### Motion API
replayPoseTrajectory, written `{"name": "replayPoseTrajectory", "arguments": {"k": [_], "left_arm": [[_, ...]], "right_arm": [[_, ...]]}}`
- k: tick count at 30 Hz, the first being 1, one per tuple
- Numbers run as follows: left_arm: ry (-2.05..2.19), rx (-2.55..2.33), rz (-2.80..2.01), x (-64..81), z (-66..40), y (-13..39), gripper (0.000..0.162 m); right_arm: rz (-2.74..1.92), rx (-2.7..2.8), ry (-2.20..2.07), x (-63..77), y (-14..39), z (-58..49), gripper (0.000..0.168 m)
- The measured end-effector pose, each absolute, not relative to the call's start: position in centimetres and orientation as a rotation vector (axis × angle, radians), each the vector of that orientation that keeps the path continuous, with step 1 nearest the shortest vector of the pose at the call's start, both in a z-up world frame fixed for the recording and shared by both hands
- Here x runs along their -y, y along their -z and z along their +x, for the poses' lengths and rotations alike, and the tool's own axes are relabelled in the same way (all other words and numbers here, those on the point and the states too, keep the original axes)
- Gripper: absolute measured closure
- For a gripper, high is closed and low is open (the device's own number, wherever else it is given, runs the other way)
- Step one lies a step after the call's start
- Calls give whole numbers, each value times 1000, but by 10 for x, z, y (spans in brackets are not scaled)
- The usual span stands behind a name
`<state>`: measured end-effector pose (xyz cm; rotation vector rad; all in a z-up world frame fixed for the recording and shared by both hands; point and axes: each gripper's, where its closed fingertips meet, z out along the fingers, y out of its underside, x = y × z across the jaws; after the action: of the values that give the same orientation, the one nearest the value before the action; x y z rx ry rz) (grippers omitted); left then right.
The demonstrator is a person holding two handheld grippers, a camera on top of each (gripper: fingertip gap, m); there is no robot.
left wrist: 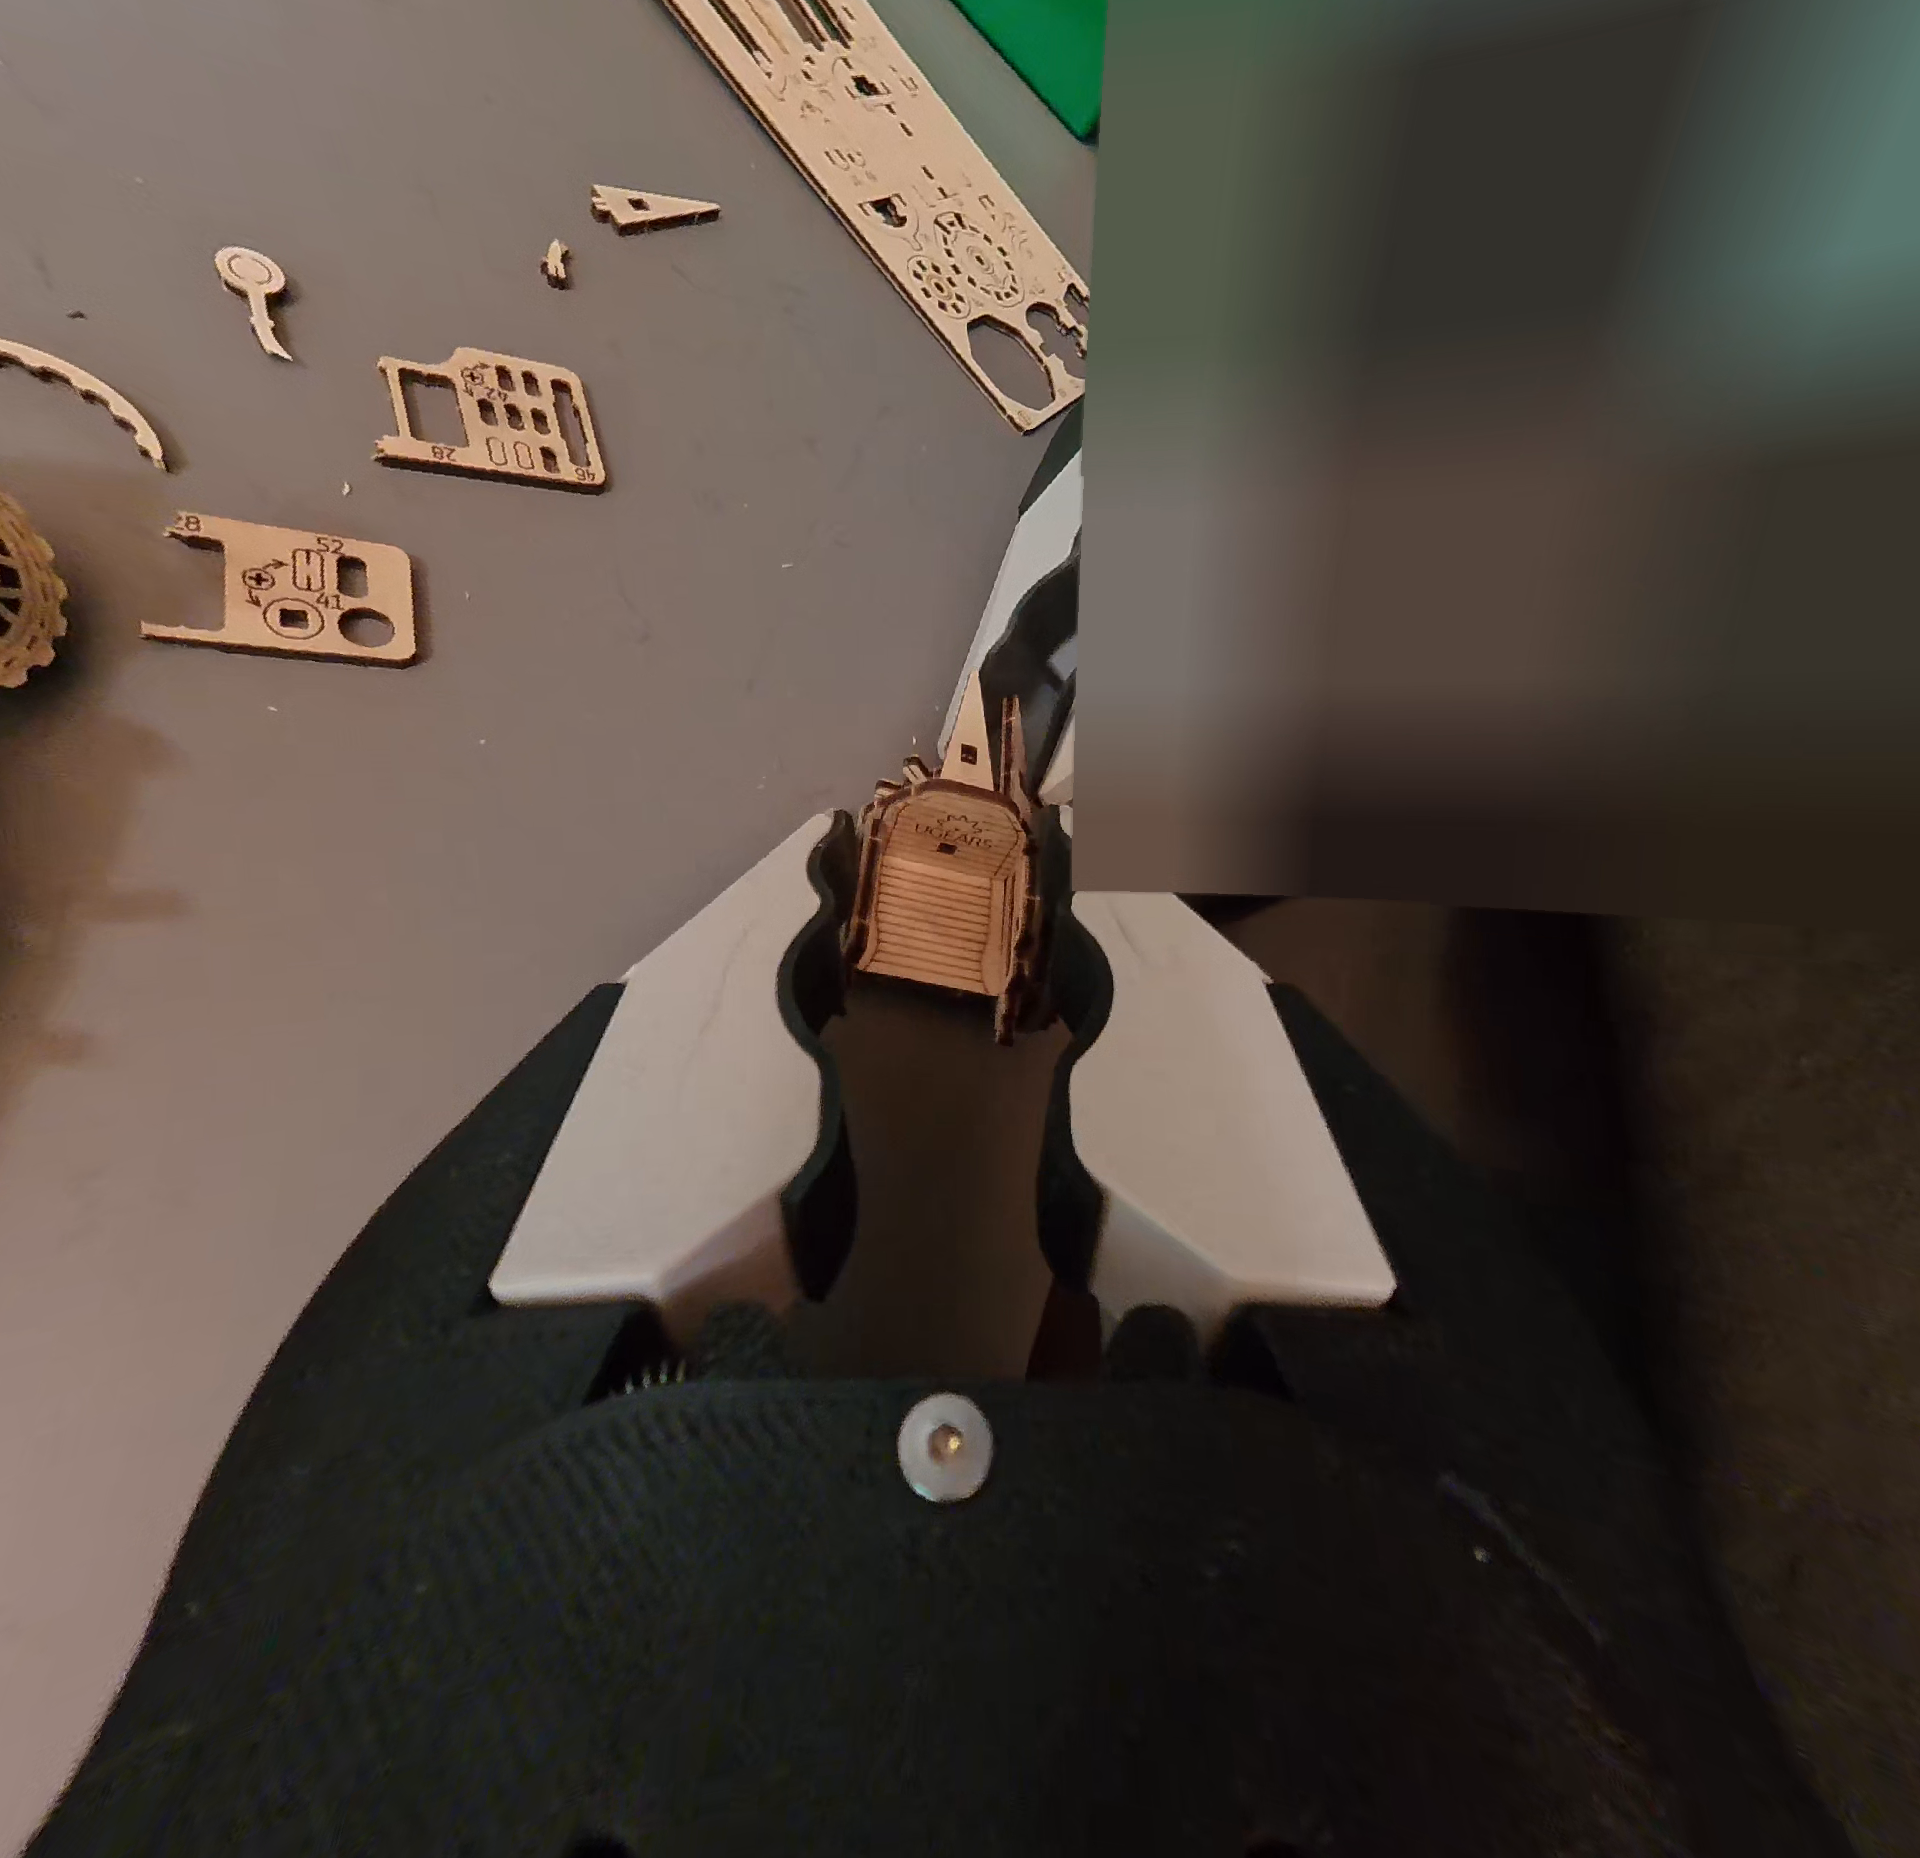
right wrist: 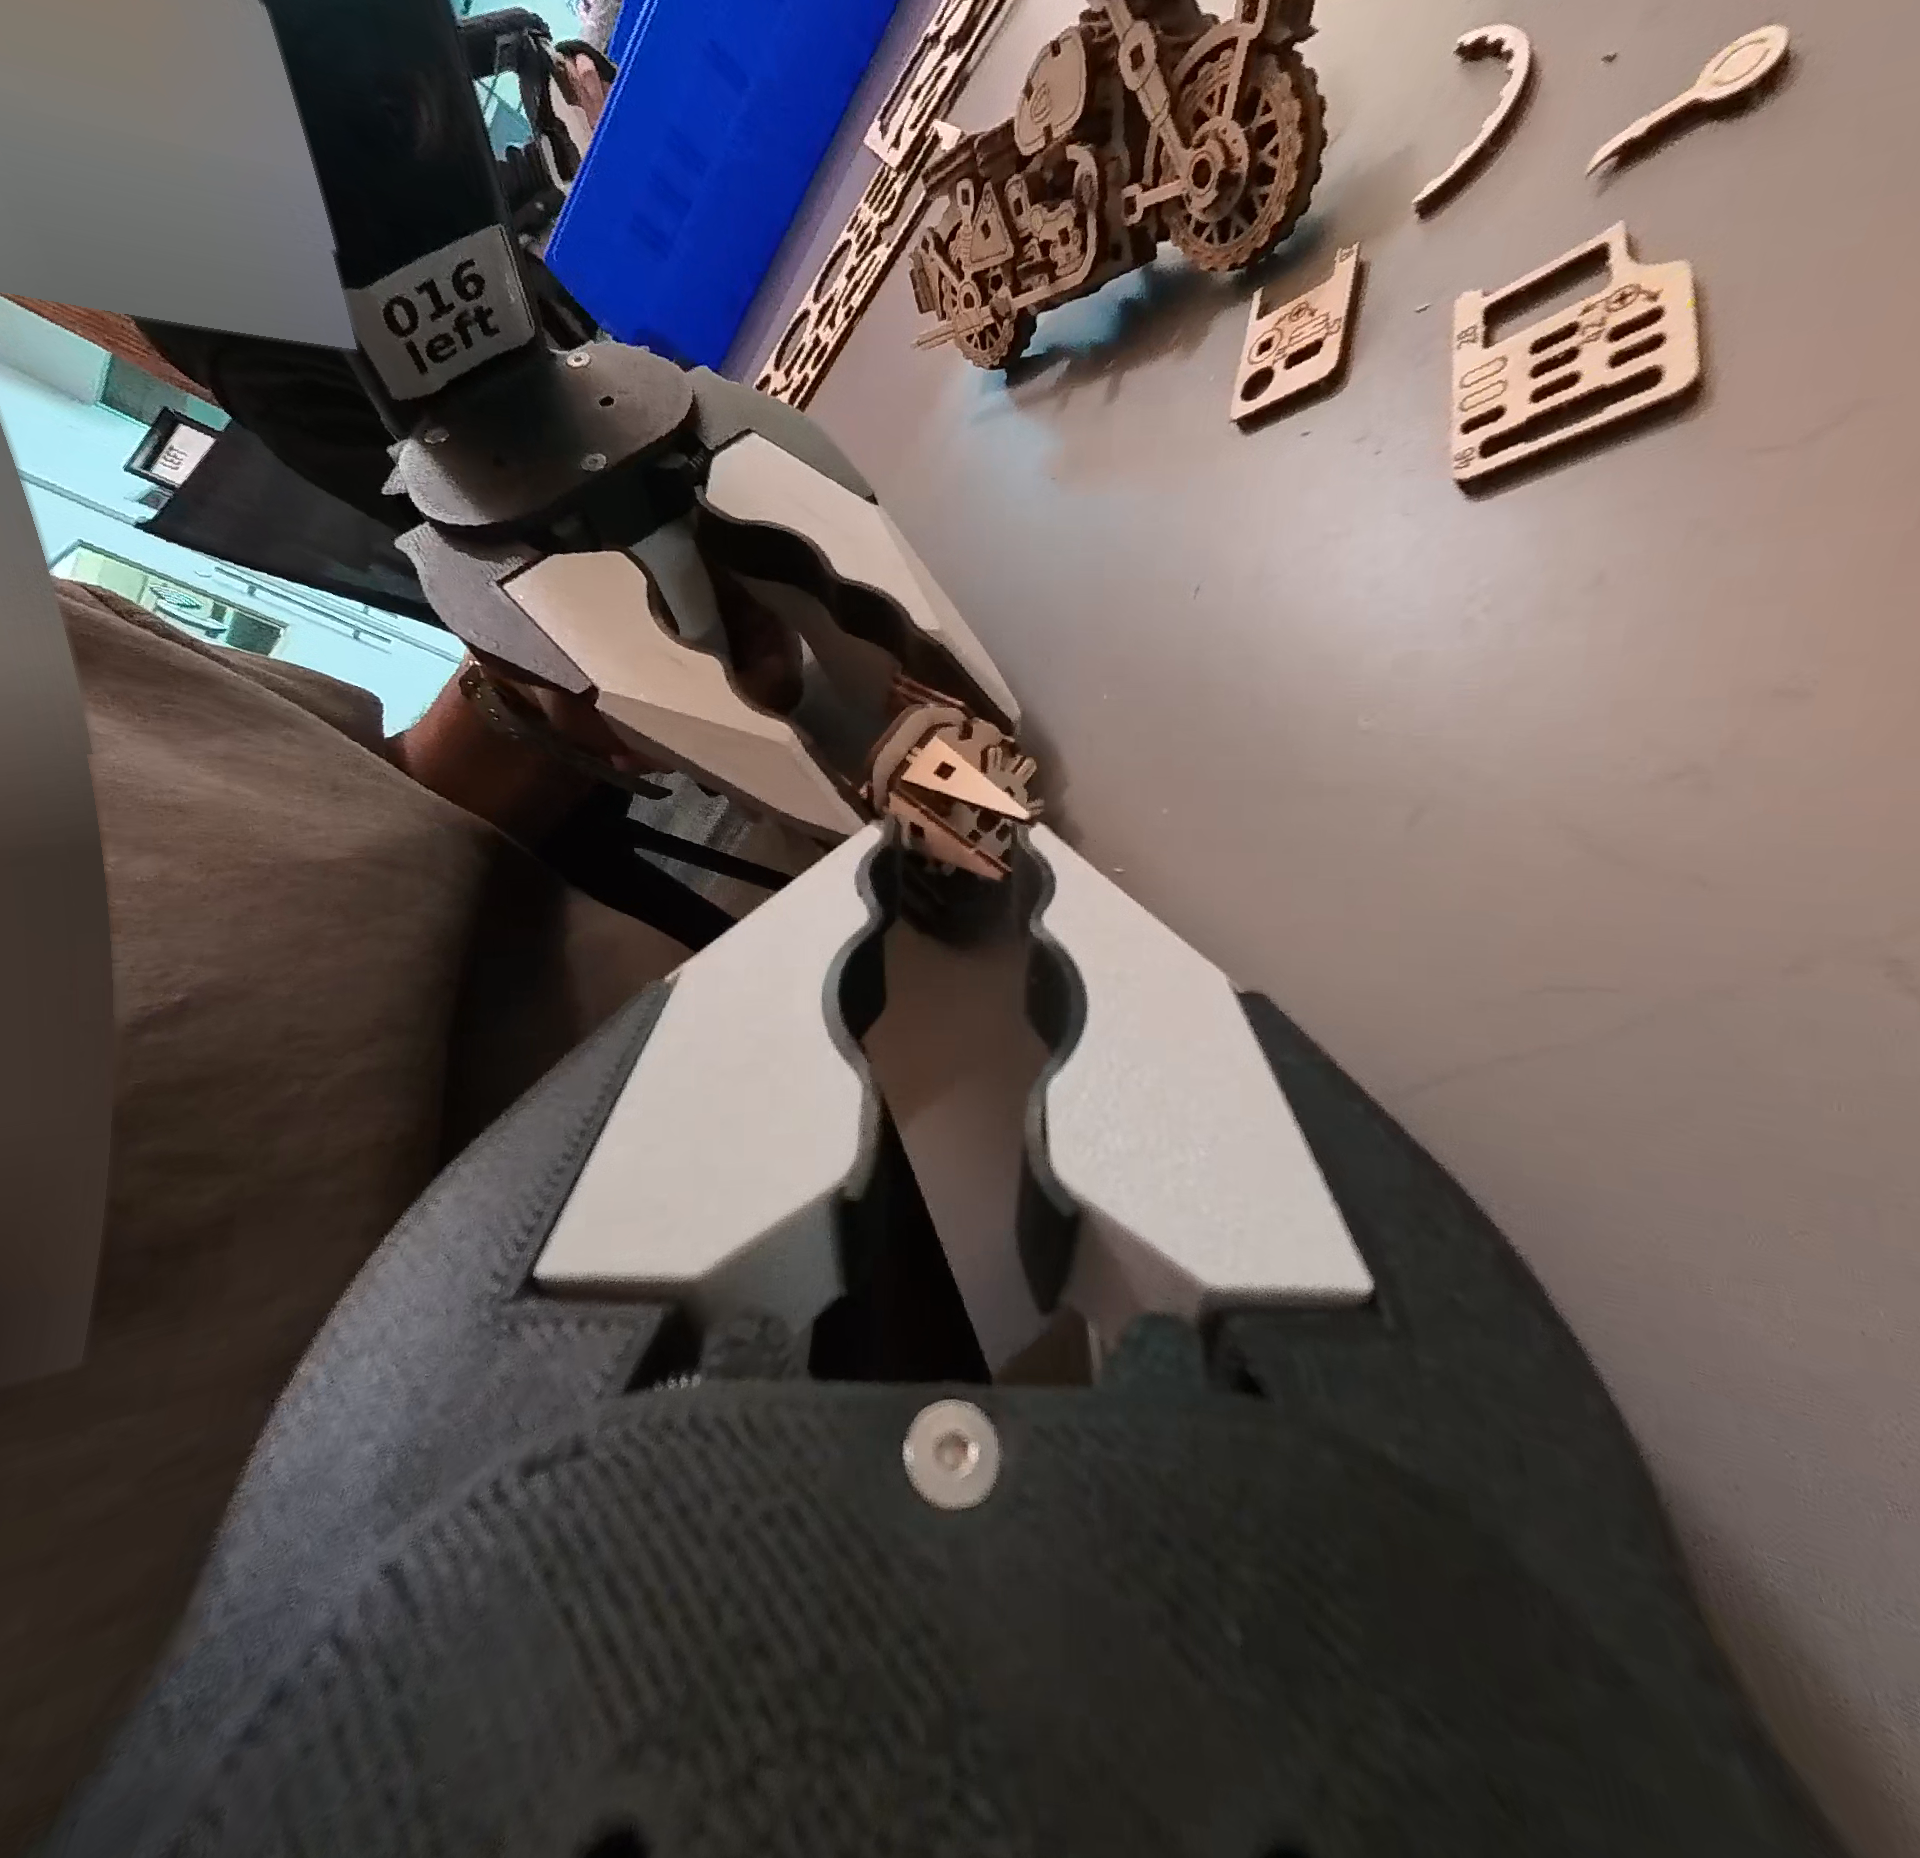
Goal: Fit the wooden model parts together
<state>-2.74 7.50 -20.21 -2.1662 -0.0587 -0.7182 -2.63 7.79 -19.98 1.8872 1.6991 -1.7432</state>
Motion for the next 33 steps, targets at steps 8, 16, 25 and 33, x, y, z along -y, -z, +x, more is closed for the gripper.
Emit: {"name": "replayPoseTrajectory", "arguments": {"k": [8,16,25,33], "left_arm": [[721,57,-2163,-74,-27,202,128],[686,37,-2171,-74,-27,203,127],[645,12,-2180,-73,-27,203,127],[697,31,-2187,-72,-27,205,127]], "right_arm": [[1900,-1758,1714,-76,203,-26,146],[1899,-1734,1712,-77,203,-27,146],[1913,-1744,1713,-77,203,-27,147],[1884,-1659,1734,-76,200,-27,137]]}}
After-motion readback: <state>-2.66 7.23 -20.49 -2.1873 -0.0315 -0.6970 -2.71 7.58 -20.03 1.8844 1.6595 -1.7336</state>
